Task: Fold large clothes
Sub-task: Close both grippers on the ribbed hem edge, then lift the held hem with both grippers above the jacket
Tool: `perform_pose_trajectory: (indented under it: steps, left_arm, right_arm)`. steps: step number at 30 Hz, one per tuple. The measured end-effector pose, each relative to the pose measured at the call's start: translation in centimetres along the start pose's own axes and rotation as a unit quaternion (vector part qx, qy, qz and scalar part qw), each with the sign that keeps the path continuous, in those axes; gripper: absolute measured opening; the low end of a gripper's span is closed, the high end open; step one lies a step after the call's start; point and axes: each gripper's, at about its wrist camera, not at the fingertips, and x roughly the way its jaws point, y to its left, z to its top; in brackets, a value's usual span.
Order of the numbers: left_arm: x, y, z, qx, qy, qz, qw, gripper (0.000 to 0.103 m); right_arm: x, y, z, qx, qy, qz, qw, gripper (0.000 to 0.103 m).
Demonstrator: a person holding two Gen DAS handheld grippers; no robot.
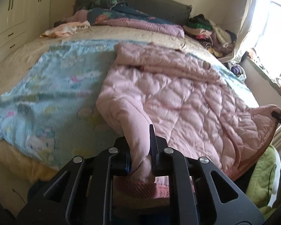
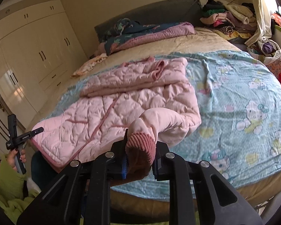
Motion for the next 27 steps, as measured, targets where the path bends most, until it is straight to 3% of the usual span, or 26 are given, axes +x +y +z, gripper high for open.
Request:
perform_pose_trajectory:
  steps: [27]
  left_arm:
    - [-2.1, -1.6, 9.1, -0.015, -0.092, -0.018, 0.9955, 0.008]
  right_arm:
    - [-2.5, -0.4, 5.9, 0.020, -0.083, 0.002, 0.996, 0.016]
